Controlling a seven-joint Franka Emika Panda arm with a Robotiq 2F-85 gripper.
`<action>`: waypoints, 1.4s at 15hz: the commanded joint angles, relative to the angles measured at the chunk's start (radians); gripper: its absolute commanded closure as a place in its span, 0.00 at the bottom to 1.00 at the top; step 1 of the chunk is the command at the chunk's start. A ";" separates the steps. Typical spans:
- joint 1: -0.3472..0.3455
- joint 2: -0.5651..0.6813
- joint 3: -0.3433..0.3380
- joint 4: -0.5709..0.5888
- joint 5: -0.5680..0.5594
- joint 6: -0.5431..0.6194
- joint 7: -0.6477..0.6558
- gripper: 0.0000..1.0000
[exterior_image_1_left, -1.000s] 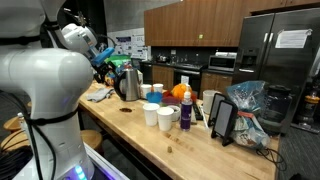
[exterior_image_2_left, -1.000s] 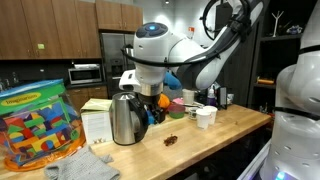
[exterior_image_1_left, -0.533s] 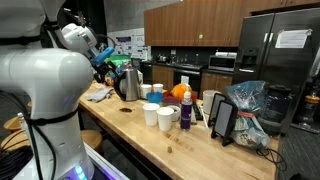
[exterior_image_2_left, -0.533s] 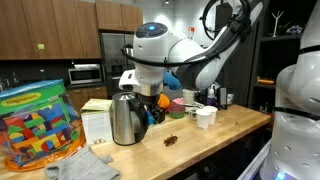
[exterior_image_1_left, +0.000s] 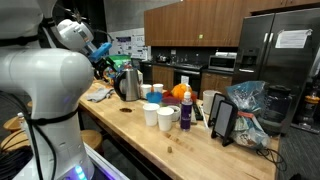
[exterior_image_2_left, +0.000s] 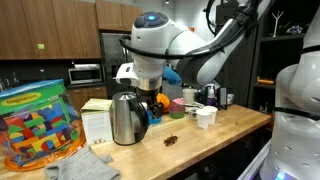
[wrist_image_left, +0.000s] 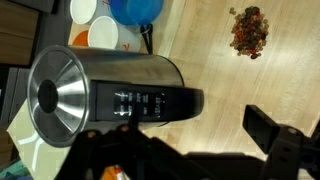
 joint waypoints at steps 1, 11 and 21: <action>0.005 -0.044 -0.001 -0.001 0.005 -0.023 -0.015 0.00; -0.032 -0.016 -0.039 0.012 -0.004 0.012 -0.008 0.00; -0.034 0.028 -0.038 0.015 -0.006 0.043 0.000 0.00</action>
